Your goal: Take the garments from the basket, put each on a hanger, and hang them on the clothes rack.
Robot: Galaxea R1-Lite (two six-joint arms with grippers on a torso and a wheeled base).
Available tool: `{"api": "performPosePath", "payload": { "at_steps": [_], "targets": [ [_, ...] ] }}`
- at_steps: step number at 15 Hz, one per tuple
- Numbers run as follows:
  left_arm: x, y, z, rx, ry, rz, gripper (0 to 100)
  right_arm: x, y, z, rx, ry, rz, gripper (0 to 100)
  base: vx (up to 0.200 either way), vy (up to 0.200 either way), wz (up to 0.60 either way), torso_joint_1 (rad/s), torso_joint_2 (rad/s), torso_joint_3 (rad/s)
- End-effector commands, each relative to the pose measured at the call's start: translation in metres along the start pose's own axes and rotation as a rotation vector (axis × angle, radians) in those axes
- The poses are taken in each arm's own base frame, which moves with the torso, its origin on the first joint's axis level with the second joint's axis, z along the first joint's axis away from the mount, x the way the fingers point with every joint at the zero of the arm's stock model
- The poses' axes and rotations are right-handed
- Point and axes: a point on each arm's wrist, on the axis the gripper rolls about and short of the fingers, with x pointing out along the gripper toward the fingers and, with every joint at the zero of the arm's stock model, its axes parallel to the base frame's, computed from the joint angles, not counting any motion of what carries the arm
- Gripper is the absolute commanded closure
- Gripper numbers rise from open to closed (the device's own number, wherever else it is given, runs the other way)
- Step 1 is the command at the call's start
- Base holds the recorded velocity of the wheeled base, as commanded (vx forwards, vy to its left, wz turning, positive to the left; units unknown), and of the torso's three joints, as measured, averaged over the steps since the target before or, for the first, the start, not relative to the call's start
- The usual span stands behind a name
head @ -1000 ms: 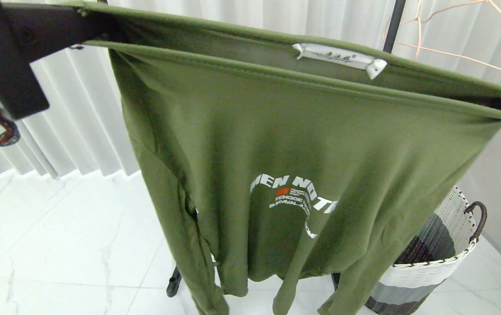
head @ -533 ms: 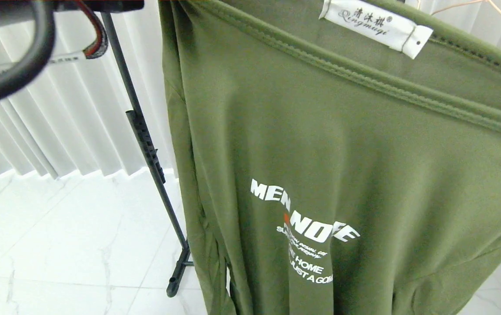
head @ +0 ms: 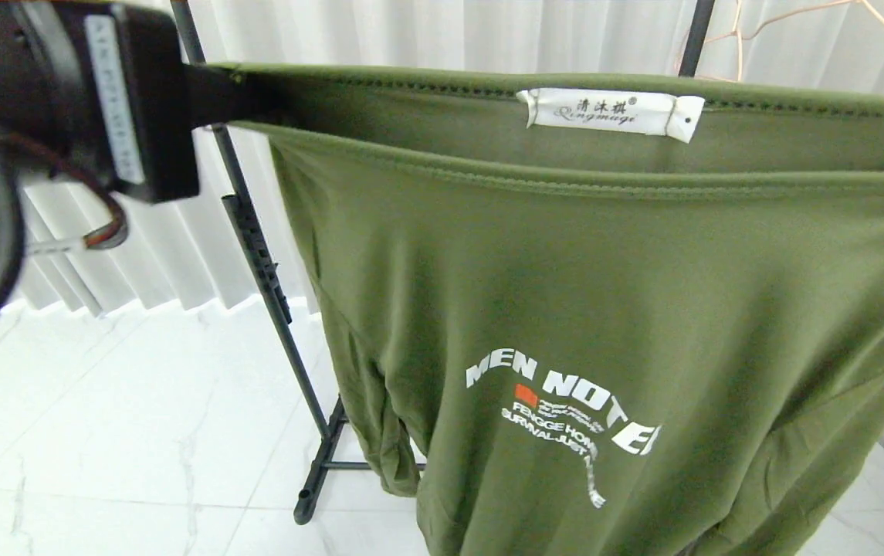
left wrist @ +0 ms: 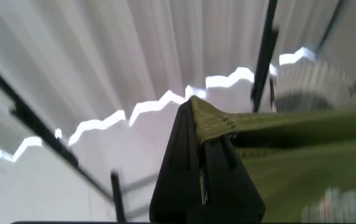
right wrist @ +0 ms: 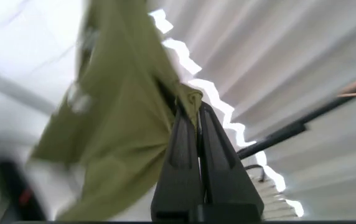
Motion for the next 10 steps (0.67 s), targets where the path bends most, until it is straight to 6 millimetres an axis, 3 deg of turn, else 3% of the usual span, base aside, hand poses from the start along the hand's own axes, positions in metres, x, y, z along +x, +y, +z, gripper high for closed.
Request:
{"api": "performPosePath", "payload": {
  "at_steps": [1,5,7,10],
  "targets": [
    [-0.047,0.016,-0.004,-0.049,-0.008,-0.071,100,0.026,0.0,0.004,0.011,0.008,-0.051,100,0.0,0.0,0.0,0.0,0.0,0.0],
    [-0.08,0.011,-0.014,-0.024,-0.007,-0.286,100,0.075,0.003,0.024,0.046,-0.131,-0.115,100,0.0,0.0,0.0,0.0,0.0,0.0],
    [-0.087,0.007,-0.016,-0.011,-0.019,-0.364,100,0.086,0.004,0.029,0.056,-0.168,-0.13,100,0.0,0.0,0.0,0.0,0.0,0.0],
    [-0.09,0.007,-0.016,-0.006,-0.027,-0.382,100,0.084,0.003,0.029,0.057,-0.175,-0.135,100,0.0,0.0,0.0,0.0,0.0,0.0]
  ]
}}
